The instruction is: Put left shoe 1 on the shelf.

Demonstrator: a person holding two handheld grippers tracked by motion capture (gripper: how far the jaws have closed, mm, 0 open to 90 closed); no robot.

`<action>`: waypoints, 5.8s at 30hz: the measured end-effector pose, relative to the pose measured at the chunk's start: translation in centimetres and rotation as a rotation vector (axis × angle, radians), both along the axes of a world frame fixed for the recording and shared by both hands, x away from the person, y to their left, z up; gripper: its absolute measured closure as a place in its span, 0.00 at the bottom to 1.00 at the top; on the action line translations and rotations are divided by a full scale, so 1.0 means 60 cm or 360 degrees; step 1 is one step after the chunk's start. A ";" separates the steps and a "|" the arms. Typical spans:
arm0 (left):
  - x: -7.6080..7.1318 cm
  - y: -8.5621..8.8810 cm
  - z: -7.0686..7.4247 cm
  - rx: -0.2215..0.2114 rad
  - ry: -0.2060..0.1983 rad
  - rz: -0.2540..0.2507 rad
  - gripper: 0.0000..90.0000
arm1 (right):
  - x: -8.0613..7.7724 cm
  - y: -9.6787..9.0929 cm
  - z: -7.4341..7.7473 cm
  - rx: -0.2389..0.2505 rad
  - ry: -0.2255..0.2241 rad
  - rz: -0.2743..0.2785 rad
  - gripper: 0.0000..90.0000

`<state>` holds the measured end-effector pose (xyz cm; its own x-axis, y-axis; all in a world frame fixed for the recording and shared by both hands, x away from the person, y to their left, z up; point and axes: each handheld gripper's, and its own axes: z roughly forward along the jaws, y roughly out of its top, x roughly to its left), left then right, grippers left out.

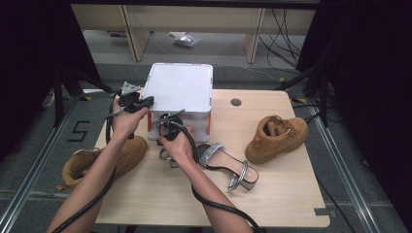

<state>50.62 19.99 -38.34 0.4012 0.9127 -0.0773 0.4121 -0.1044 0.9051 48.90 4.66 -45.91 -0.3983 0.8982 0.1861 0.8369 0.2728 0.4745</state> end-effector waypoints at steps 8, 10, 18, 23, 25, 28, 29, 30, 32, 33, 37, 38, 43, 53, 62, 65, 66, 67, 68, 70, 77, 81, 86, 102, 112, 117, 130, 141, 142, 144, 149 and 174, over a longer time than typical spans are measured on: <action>0.000 0.001 0.000 0.0005 0.0003 0.0000 1.00 | -0.024 -0.039 0.038 0.0156 -0.0160 0.0086 0.54; 0.000 0.000 0.000 0.0002 0.0003 0.0003 1.00 | -0.033 -0.049 0.049 0.0118 -0.0143 0.0097 0.63; 0.000 0.002 0.000 -0.0009 0.0010 0.0002 1.00 | -0.084 -0.104 0.069 0.0134 -0.0058 0.0190 0.93; 0.000 0.000 0.000 0.0000 0.0006 0.0008 1.00 | -0.111 -0.129 0.063 0.0120 -0.0016 0.0290 1.00; 0.000 0.000 0.000 -0.0006 0.0011 0.0011 1.00 | -0.120 -0.131 0.053 0.0100 0.0026 0.0322 1.00; 0.000 0.000 0.000 -0.0008 0.0013 0.0010 1.00 | -0.127 -0.126 0.029 0.0085 0.0074 0.0356 1.00; 0.000 0.000 0.001 -0.0003 0.0015 0.0014 1.00 | -0.125 -0.125 0.022 0.0081 0.0056 0.0390 1.00; 0.000 0.000 0.000 -0.0006 0.0009 0.0011 1.00 | -0.129 -0.120 0.016 0.0081 0.0097 0.0362 1.00; 0.000 0.001 0.000 -0.0009 0.0012 0.0010 1.00 | -0.128 -0.111 0.000 0.0080 0.0078 0.0399 1.00; 0.000 0.001 0.000 -0.0015 0.0011 0.0009 1.00 | -0.128 -0.108 -0.004 0.0074 0.0075 0.0394 1.00; 0.000 0.001 0.000 -0.0011 0.0011 0.0007 1.00 | -0.127 -0.093 -0.019 0.0054 0.0070 0.0372 1.00; 0.000 0.001 0.000 -0.0009 0.0013 0.0006 1.00 | -0.126 -0.092 -0.022 0.0058 0.0029 0.0386 1.00; 0.000 0.000 0.001 -0.0009 0.0015 0.0011 1.00 | -0.123 -0.083 -0.030 0.0074 0.0017 0.0345 1.00; 0.000 -0.001 0.001 -0.0001 0.0023 0.0016 1.00 | -0.118 -0.075 -0.023 0.0124 -0.0082 0.0277 1.00; 0.001 0.000 0.001 -0.0009 0.0024 0.0010 1.00 | -0.099 -0.056 -0.013 0.0147 -0.0191 0.0263 1.00; 0.001 0.001 0.002 -0.0009 0.0030 0.0010 1.00 | -0.091 -0.049 -0.013 0.0155 -0.0212 0.0261 1.00; 0.001 0.000 0.002 -0.0008 0.0030 0.0010 1.00 | -0.088 -0.046 -0.012 0.0162 -0.0218 0.0259 1.00; 0.001 0.000 0.002 -0.0008 0.0030 0.0010 1.00 | -0.085 -0.042 -0.011 0.0174 -0.0221 0.0254 1.00; 0.001 0.000 0.002 -0.0009 0.0030 0.0010 1.00 | -0.081 -0.040 -0.010 0.0162 -0.0235 0.0264 1.00; 0.001 0.001 0.002 -0.0005 0.0031 0.0007 1.00 | -0.075 -0.034 -0.009 0.0160 -0.0264 0.0255 1.00; 0.001 0.001 0.001 -0.0016 0.0023 0.0002 1.00 | -0.065 -0.025 -0.004 0.0138 -0.0303 0.0234 1.00; 0.001 0.001 0.002 -0.0005 0.0032 0.0006 1.00 | -0.060 -0.024 -0.005 0.0131 -0.0324 0.0225 1.00; 0.001 0.001 0.001 -0.0011 0.0024 0.0001 1.00 | -0.053 -0.022 -0.006 0.0124 -0.0353 0.0202 1.00; 0.002 0.001 0.001 -0.0009 0.0020 -0.0003 1.00 | -0.031 -0.008 -0.011 0.0115 -0.0443 0.0178 1.00; 0.002 0.001 0.001 -0.0017 0.0020 -0.0002 1.00 | -0.020 0.004 -0.019 0.0109 -0.0471 0.0173 1.00; 0.001 0.001 0.001 -0.0015 0.0019 -0.0003 1.00 | -0.015 0.013 -0.023 0.0107 -0.0486 0.0185 1.00; 0.002 0.001 0.001 -0.0013 0.0019 -0.0005 1.00 | -0.007 0.032 -0.033 0.0078 -0.0507 0.0231 1.00; 0.002 0.001 0.001 -0.0011 0.0019 -0.0007 1.00 | -0.007 0.046 -0.042 0.0076 -0.0497 0.0225 1.00; 0.002 0.001 0.001 -0.0009 0.0018 -0.0007 1.00 | -0.006 0.046 -0.042 0.0073 -0.0502 0.0231 1.00; 0.002 0.001 0.001 -0.0010 0.0018 -0.0007 1.00 | -0.002 0.044 -0.044 0.0057 -0.0533 0.0262 1.00; 0.002 0.001 0.001 -0.0010 0.0019 -0.0007 1.00 | -0.001 0.047 -0.045 0.0062 -0.0518 0.0237 0.99; 0.002 0.004 0.001 -0.0030 0.0028 -0.0010 1.00 | -0.026 -0.019 -0.006 -0.0002 -0.0385 0.0407 0.67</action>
